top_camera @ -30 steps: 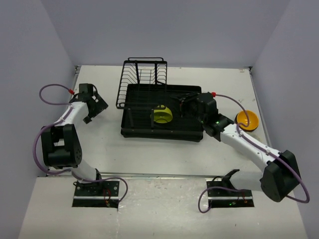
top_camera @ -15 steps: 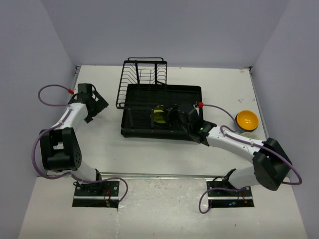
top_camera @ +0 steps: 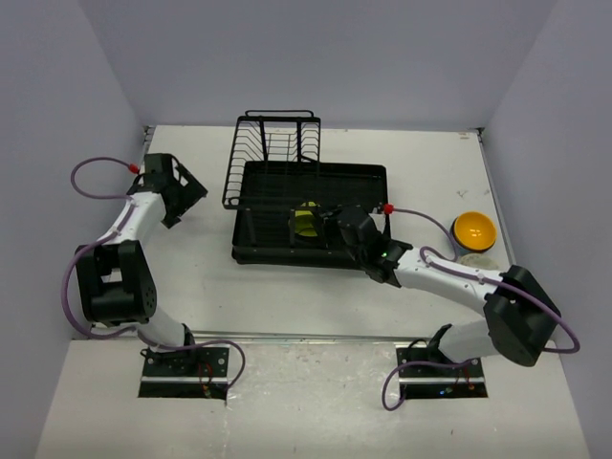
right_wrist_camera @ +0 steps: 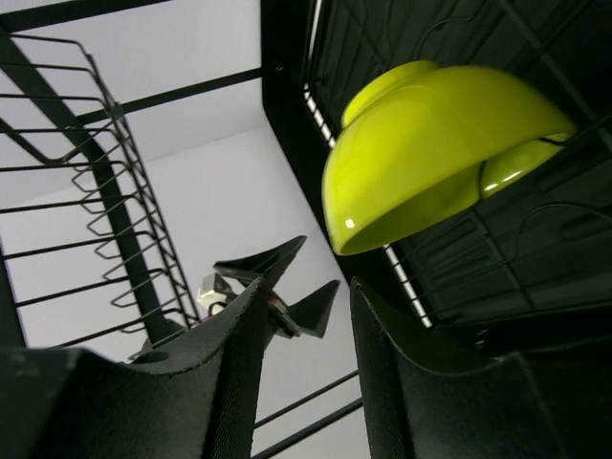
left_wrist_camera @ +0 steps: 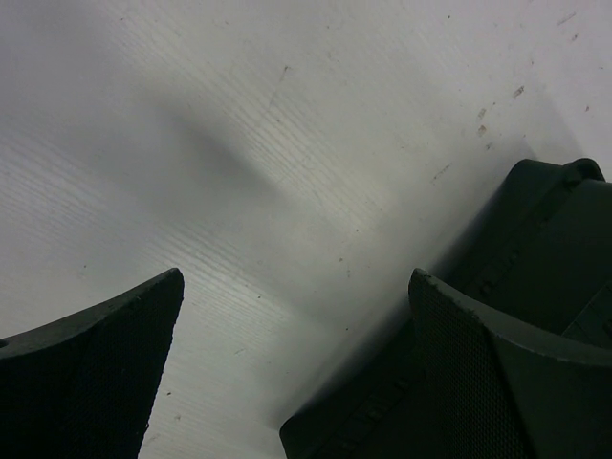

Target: Unload the bowls from the dish rack

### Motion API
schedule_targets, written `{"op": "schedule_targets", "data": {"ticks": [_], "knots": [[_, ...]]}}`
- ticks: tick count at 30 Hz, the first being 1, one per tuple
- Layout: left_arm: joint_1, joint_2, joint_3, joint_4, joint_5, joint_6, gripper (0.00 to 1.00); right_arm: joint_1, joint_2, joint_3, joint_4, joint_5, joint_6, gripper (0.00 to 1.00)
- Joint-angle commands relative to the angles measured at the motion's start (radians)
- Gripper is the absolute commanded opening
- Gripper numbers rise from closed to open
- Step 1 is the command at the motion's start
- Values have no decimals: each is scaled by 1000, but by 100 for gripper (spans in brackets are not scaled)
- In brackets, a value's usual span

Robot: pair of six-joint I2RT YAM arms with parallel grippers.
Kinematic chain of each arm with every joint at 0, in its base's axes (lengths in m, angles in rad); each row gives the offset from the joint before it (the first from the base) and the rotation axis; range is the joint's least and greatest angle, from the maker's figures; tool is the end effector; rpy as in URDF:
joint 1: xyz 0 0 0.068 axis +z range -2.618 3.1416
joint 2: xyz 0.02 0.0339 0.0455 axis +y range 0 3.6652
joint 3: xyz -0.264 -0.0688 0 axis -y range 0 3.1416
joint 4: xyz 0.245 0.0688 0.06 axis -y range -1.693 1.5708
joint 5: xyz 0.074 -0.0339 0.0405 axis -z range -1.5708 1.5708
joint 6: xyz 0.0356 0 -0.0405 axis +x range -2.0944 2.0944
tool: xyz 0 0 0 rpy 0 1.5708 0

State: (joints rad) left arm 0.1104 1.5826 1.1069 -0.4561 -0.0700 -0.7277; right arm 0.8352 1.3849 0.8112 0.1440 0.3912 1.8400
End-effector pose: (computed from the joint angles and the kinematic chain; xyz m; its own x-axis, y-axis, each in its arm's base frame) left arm 0.3314 0.0392 0.2307 -0.4950 -0.7225 -0.4827 -0.6437 0.6781 -0.3548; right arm 0.2159 0.2183 0.2458 -0.3622 0.9279 0.0887 0.3899 0.0644 0.9186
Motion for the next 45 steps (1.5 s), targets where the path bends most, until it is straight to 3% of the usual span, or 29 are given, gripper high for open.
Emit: {"op": "schedule_targets", "data": {"ticks": [1, 39, 42, 45], "knots": [[14, 16, 51, 34, 47, -27, 100, 11, -43, -38, -34, 93, 10, 41], [29, 34, 34, 51, 79, -21, 100, -13, 137, -13, 141, 139, 90, 41], [29, 33, 34, 50, 91, -21, 100, -16, 152, -20, 158, 146, 100, 38], [29, 30, 27, 48, 82, -16, 100, -16, 178, -10, 157, 150, 117, 21]]}}
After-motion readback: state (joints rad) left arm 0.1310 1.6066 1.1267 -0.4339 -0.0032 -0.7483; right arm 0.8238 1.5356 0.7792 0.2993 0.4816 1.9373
